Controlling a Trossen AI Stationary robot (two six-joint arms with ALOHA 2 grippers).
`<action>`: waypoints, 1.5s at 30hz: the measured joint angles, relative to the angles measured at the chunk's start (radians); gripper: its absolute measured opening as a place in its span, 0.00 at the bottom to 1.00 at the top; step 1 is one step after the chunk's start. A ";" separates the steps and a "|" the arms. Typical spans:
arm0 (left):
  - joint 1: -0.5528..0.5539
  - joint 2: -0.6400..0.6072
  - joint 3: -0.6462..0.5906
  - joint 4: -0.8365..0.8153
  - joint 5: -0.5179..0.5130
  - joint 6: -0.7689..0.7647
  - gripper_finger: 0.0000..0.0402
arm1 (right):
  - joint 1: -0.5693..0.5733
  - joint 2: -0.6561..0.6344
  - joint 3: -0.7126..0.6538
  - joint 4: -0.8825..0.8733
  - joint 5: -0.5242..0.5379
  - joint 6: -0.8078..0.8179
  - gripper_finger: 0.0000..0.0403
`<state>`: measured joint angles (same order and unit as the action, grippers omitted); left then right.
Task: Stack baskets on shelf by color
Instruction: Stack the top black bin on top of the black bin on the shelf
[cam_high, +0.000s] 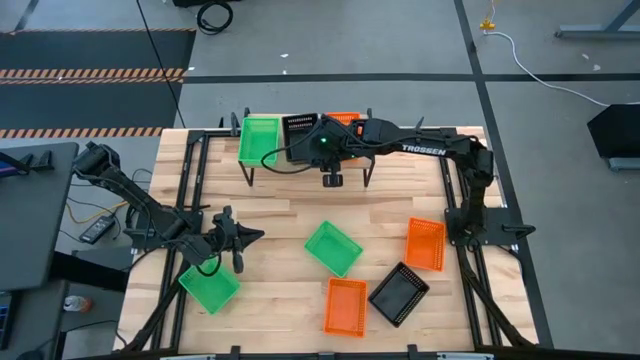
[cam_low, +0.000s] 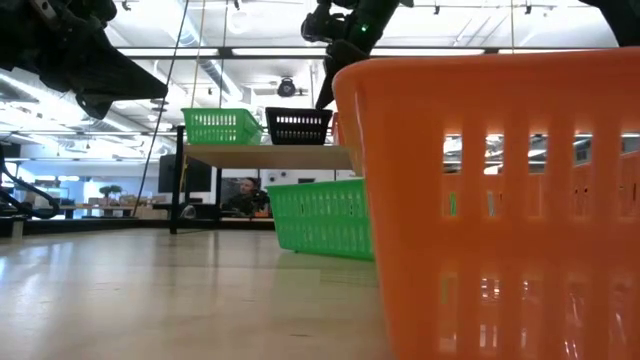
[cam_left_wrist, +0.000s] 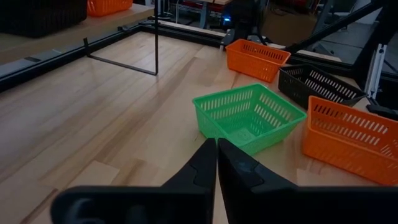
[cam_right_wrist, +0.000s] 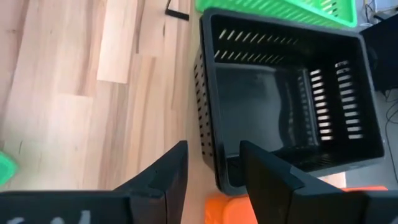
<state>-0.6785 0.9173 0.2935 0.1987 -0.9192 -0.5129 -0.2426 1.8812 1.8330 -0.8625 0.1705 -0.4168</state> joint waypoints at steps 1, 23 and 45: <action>0.000 0.000 0.000 0.000 0.000 -0.001 0.05 | -0.002 0.000 -0.006 0.011 -0.005 0.000 0.37; 0.000 0.000 0.000 -0.003 0.000 0.000 0.03 | 0.006 0.000 -0.089 0.216 -0.018 0.111 0.30; 0.000 0.000 0.000 -0.002 0.000 -0.001 0.05 | 0.011 0.000 -0.089 0.210 -0.038 0.112 0.18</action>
<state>-0.6781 0.9173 0.2936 0.1967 -0.9195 -0.5137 -0.2318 1.8812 1.7443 -0.6521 0.1329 -0.3050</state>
